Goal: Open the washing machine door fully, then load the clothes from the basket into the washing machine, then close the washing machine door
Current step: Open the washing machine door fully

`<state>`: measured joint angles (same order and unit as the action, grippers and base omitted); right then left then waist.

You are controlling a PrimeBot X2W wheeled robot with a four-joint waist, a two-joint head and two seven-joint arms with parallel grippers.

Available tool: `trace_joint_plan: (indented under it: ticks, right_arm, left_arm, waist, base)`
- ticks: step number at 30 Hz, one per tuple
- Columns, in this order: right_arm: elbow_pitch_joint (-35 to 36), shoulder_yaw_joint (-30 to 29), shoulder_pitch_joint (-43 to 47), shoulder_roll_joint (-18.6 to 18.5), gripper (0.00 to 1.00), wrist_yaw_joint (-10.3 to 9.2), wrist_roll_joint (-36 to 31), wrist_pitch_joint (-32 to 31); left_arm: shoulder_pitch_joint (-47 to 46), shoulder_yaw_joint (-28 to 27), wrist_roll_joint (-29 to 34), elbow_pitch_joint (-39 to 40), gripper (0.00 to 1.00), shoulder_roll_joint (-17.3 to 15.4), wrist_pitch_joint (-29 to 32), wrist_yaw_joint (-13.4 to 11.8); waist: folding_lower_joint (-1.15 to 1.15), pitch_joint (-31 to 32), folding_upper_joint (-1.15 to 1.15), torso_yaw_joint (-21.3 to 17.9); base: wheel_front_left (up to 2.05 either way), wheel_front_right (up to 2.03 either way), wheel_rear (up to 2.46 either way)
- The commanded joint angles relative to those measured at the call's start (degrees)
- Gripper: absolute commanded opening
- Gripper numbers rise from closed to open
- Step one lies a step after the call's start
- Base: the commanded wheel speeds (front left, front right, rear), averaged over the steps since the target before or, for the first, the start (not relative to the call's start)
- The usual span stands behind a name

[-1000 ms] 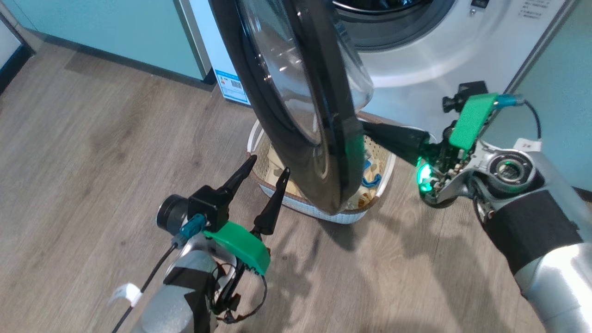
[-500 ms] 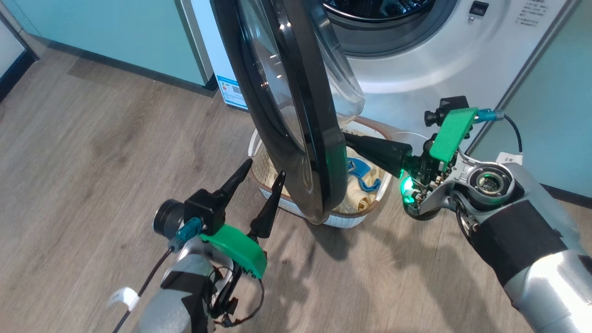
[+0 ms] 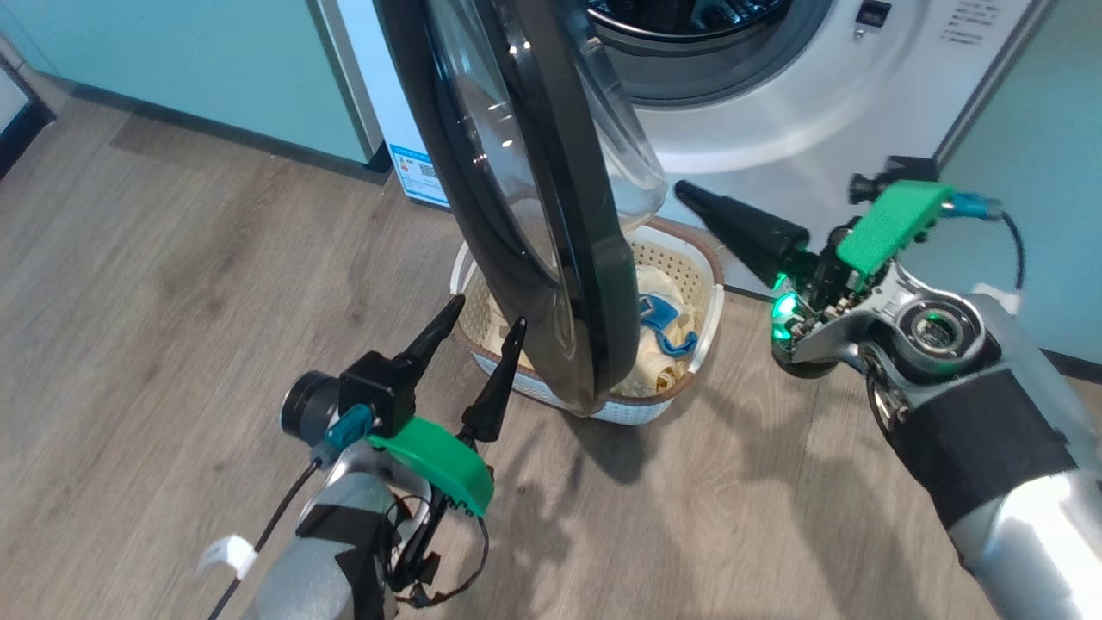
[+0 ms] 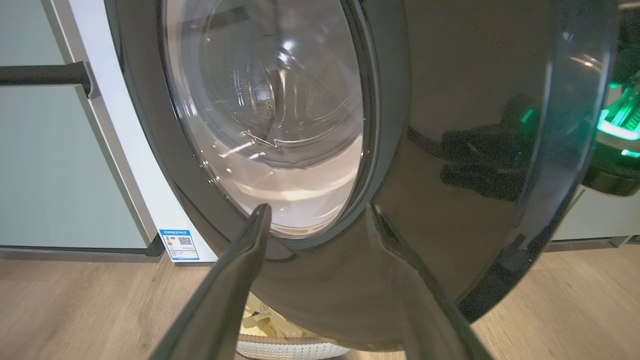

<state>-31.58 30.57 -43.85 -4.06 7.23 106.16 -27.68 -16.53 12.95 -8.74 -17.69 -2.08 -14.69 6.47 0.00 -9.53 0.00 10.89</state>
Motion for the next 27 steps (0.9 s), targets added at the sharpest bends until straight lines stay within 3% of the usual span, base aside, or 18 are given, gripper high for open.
trace_joint_plan:
  ticks: [1,12,13,14,15,21,24,27]
  right_arm:
    - [2.49,-0.85,0.5,0.51,0.0,0.25,-1.01,1.35]
    - [13.58,-5.82,6.08,-1.62,0.0,0.25,-14.51,17.38]
    - [14.59,-5.87,6.45,-1.94,0.32,0.25,-16.41,19.39]
    - [15.73,-5.62,6.77,-2.29,0.93,0.25,-18.46,21.35]
    - [16.86,-5.6,7.25,-2.36,1.0,0.25,-20.03,23.58]
    - [19.7,-2.43,8.86,-6.44,1.0,0.25,-35.42,39.51]
    - [18.82,-2.44,9.22,-8.35,1.0,0.25,-45.46,42.37]
    - [20.7,-8.59,10.79,-7.89,1.0,0.25,-57.61,42.63]
  left_arm:
    - [-1.08,-2.25,0.54,1.52,1.0,-0.8,-0.31,0.16]
    - [-0.76,-3.14,0.93,1.32,1.0,-0.8,-0.31,0.16]
    - [-0.77,-3.18,0.93,1.33,1.0,-0.8,-0.31,0.17]
    - [-0.79,-3.23,0.95,1.35,1.0,-0.8,-0.31,0.18]
    - [-0.81,-3.29,0.97,1.39,1.0,-0.8,-0.31,0.19]
    - [-0.87,-3.84,1.09,1.51,1.0,-0.8,-0.31,0.25]
    - [-0.81,-4.35,1.22,1.56,1.0,-0.8,-0.31,0.26]
    - [-0.74,-4.9,1.37,1.7,1.0,-0.8,-0.31,0.23]
  waist:
    - [0.0,0.09,0.0,-0.22]
    - [0.0,0.49,0.0,-2.36]
    - [0.0,0.48,0.0,-2.46]
    - [0.0,0.45,0.0,-2.57]
    - [0.0,0.42,0.0,-2.66]
    - [0.0,0.45,0.0,-3.11]
    - [0.0,0.51,0.0,-3.49]
    - [0.0,0.55,0.0,-3.86]
  base:
    - [0.0,0.0,0.0]
    - [0.0,0.0,0.0]
    - [0.0,0.0,0.0]
    - [0.0,0.0,0.0]
    - [0.0,0.0,0.0]
    - [0.0,0.0,0.0]
    - [0.0,0.0,0.0]
    - [0.0,0.0,0.0]
